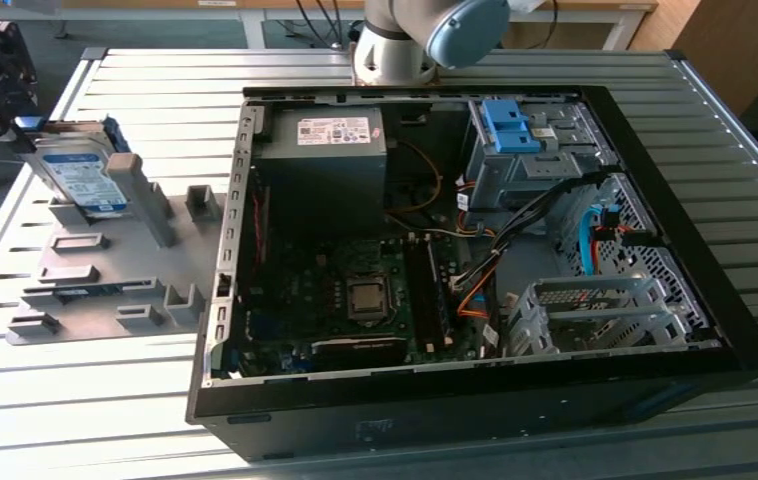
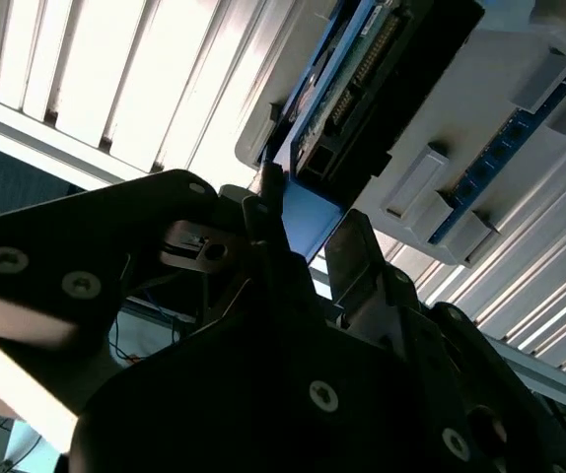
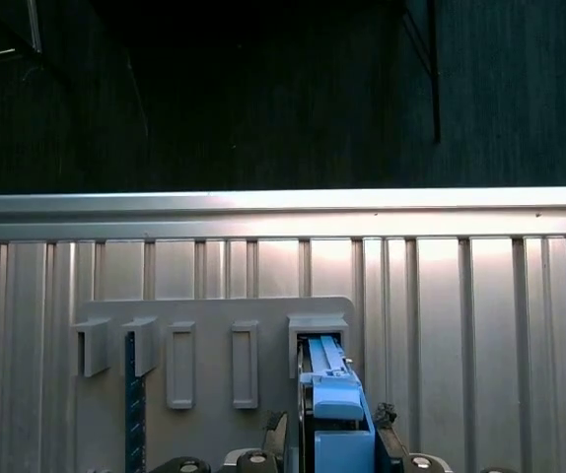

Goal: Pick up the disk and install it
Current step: 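Pick up the disk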

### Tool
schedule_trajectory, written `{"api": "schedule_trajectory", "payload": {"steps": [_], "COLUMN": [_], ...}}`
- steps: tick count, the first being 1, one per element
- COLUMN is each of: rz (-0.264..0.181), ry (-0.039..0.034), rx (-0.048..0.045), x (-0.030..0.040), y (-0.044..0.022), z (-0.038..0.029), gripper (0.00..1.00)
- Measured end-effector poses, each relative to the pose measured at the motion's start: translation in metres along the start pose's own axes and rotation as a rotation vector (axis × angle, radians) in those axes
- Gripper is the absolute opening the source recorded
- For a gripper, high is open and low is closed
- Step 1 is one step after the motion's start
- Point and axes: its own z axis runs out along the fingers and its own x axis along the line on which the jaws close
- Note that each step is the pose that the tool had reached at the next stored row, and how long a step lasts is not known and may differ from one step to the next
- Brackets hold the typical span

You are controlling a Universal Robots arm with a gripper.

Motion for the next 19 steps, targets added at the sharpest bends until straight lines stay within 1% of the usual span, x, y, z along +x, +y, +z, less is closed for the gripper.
{"api": "schedule_trajectory", "payload": {"steps": [1,5,9,13,19], "rz": [0.0,0.002,0.016,0.017,0.018], "ry": [0.0,-0.0002,0.0004,0.0008,0.0017], "rx": [0.0,0.0005,0.0006,0.0002,0.0009], "x": [0.0,0.0,-0.0019,-0.0019,-0.0027], "y": [0.0,-0.0001,0.0,0.0,0.0001], "z": [0.0,0.001,0.0029,0.0046,0.0052], "gripper": [0.45,0.45,0.45,0.45,0.45]}}
